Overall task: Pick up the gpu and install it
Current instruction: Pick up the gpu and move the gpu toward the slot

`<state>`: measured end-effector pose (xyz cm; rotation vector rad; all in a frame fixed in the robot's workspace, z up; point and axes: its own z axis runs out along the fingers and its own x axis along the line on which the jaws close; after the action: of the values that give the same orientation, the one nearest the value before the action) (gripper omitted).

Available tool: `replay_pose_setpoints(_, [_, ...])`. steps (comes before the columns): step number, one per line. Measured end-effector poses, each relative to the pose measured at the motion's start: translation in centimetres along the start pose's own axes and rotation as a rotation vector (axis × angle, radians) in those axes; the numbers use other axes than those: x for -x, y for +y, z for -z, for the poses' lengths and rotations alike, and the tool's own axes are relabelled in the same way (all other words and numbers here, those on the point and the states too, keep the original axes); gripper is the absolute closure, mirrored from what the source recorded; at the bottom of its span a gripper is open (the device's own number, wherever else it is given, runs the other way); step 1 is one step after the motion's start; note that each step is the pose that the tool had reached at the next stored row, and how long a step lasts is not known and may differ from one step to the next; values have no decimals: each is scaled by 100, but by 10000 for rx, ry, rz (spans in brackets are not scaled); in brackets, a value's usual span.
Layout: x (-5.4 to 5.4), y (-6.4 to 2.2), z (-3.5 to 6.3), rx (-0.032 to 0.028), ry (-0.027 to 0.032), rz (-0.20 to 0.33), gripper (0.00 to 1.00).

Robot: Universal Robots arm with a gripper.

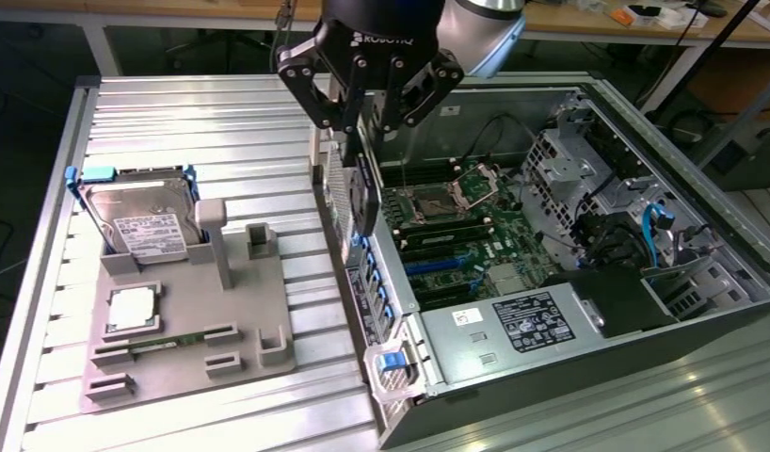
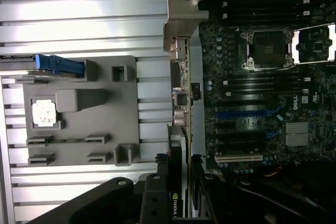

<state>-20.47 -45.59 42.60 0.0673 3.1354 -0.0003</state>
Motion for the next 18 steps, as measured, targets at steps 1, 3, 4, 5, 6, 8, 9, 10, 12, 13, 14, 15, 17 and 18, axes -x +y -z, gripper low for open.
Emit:
replay_pose_setpoints(1, [16,1,0,-1,0,0,73])
replay_pose_setpoints(3, [64,3,-1,1,-1,1,73])
replay_pose_setpoints(4, [80,3,-1,1,-1,1,73])
replay_pose_setpoints(5, [96,4,-1,0,0,0,73])
replay_pose_setpoints(6, [115,5,0,0,0,0,73])
replay_pose_setpoints(8, [151,7,-1,0,0,0,73])
replay_pose_setpoints(9, [171,7,-1,1,0,0,73])
replay_pose_setpoints(10, [190,8,-2,2,-1,0,73])
replay_pose_setpoints(12, [228,10,-2,2,0,0,73])
replay_pose_setpoints(13, [249,11,-1,1,0,1,73])
replay_pose_setpoints(14, [286,12,-2,1,0,1,73])
replay_pose_setpoints(15, [312,13,-2,1,0,1,73])
replay_pose_setpoints(17, [360,15,-2,1,0,-1,73])
replay_pose_setpoints(18, [386,17,-2,1,0,0,73])
